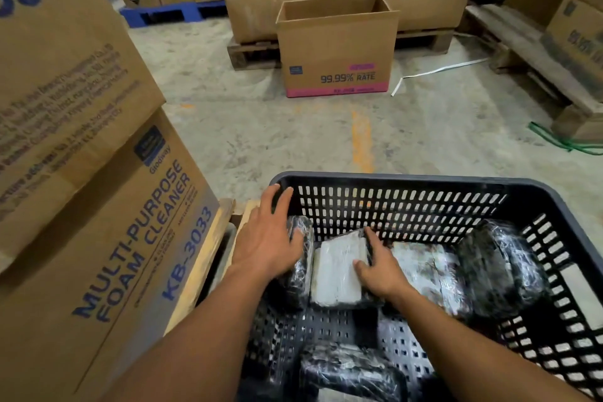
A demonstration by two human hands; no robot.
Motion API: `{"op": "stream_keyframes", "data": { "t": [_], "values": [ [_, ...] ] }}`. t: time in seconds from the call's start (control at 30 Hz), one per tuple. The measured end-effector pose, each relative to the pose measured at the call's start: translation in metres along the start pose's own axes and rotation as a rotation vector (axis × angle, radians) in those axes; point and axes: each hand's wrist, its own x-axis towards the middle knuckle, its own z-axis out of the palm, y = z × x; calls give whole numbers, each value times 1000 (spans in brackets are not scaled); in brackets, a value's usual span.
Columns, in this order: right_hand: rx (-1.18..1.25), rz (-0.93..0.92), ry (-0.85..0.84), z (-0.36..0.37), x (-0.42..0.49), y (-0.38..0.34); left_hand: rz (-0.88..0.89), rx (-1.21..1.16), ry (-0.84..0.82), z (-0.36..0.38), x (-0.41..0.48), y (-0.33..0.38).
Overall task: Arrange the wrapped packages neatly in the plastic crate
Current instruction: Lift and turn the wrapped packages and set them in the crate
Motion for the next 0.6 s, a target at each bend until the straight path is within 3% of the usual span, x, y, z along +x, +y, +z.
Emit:
{"op": "stream_keyframes", "data": {
  "t": [0.07,0.23,0.3,0.33,0.4,0.47,0.53,0.6],
  "values": [
    [-236,53,-24,10,0,10,-7,-85,29,-1,-4,3],
    [-467,122,-120,-9,-3,9,-19,-179,34,-3,-11,8],
    [-724,64,-24,-12,-6,-5,-21,-189,44,-4,-10,11],
    [-723,10,42,-11,-6,-17,-21,-198,49,-3,-10,12],
    [-425,-63,26,-2,-11,-45,-21,-243,67,-3,-8,13],
    [7,-33,-155,17,-18,-70,-23,-298,90,-2,-5,11],
    [59,-57,-260,40,-27,-80,-35,-330,102,-4,-2,8],
    [20,-104,-188,59,-29,-80,-35,-334,101,-4,-1,6]
  ]
}}
